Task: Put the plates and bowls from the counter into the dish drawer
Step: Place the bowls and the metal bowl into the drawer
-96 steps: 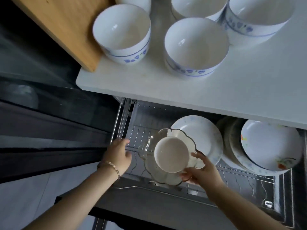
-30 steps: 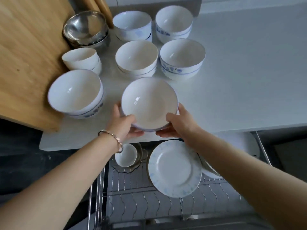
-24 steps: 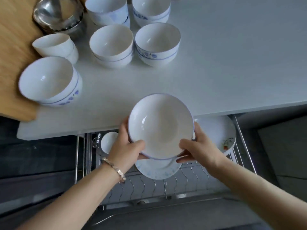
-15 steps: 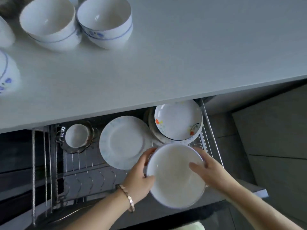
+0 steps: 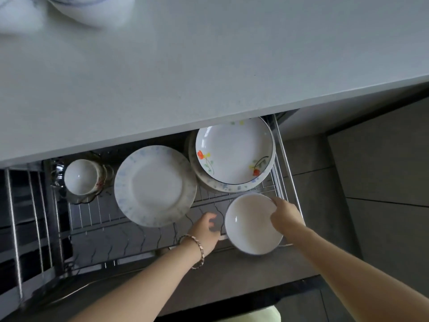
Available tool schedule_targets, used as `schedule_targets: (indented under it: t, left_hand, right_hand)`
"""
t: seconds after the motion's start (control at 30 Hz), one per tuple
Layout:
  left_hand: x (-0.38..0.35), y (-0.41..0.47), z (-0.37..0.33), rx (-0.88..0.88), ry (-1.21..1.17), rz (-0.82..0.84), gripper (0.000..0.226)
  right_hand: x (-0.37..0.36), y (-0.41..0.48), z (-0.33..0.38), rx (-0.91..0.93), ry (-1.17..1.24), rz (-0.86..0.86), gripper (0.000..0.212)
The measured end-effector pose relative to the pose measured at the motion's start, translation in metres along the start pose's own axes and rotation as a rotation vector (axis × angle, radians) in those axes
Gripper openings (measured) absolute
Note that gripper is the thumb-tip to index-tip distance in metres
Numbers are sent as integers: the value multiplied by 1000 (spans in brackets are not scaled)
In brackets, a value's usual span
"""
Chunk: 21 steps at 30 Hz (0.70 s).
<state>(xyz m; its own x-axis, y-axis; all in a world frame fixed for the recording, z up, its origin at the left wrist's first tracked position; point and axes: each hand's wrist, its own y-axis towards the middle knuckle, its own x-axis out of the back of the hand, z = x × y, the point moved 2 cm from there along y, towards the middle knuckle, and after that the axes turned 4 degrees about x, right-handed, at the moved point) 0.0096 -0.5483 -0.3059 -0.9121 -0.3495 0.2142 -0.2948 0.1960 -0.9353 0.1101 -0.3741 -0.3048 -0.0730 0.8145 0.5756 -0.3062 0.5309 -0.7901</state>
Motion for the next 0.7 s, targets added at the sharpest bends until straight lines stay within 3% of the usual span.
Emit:
schedule_targets:
  t: [0.27, 0.53, 0.7]
  left_hand:
    - [19, 1, 14, 54, 20, -67, 33]
    - [26, 9, 7, 113, -122, -120, 28]
    - [29, 7, 1, 93, -160, -118, 29]
  right_hand:
    - [-4, 34, -10, -124, -38, -56, 50]
    - [-19, 46, -14, -182, -67, -156, 38]
    - [-34, 30, -10, -41, -295, -210, 57]
